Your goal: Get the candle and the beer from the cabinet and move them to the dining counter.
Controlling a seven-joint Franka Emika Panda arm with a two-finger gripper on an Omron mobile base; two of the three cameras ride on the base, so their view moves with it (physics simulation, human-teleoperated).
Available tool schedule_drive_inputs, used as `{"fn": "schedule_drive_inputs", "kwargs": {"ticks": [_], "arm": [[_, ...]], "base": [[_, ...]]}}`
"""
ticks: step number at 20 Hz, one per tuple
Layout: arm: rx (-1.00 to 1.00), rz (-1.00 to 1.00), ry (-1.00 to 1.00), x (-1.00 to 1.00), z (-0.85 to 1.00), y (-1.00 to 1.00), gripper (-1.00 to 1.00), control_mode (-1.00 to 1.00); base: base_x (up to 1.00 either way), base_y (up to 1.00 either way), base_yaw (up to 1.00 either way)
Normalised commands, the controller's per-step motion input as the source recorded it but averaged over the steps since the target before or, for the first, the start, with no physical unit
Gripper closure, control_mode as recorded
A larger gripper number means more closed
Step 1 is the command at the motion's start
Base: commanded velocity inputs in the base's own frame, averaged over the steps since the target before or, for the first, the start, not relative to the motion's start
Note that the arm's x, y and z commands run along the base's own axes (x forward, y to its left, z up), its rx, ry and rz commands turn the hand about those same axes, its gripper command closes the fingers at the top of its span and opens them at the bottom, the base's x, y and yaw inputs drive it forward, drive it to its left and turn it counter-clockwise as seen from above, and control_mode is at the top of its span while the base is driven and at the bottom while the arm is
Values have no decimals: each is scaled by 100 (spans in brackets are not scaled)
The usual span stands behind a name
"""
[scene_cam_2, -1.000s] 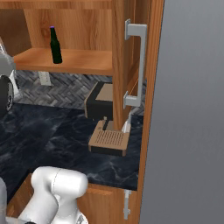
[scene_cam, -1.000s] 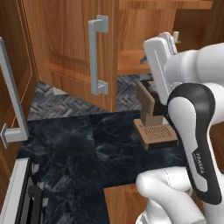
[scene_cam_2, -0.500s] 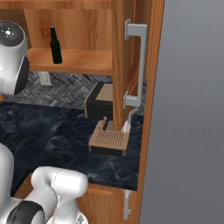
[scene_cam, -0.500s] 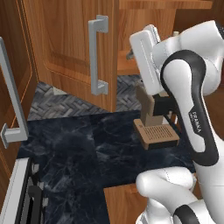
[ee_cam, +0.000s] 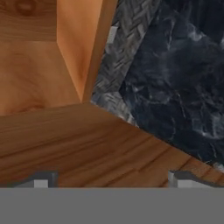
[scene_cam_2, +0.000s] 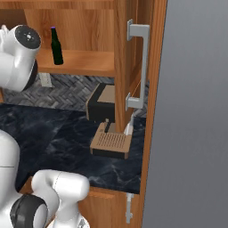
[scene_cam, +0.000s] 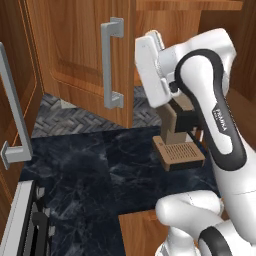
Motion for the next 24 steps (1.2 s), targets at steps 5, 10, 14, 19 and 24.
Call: {"fn": "schedule_drive_inputs", "kwargs": {"ticks": [5,10,14,19,24], "arm": [[9,25,-4,14,-6,40,-100,-100],[1,23,-4,-7,-4,57,-100,-100],[0,21,-6,-29,-11,65,-100,-100],[0,18,-3,-24,-11,67,-100,-100],[-1,5,-7,-6,-18,69,-100,-100]], "base": [[0,0,0],[0,0,0],[0,0,0],[0,0,0],[0,0,0]]}}
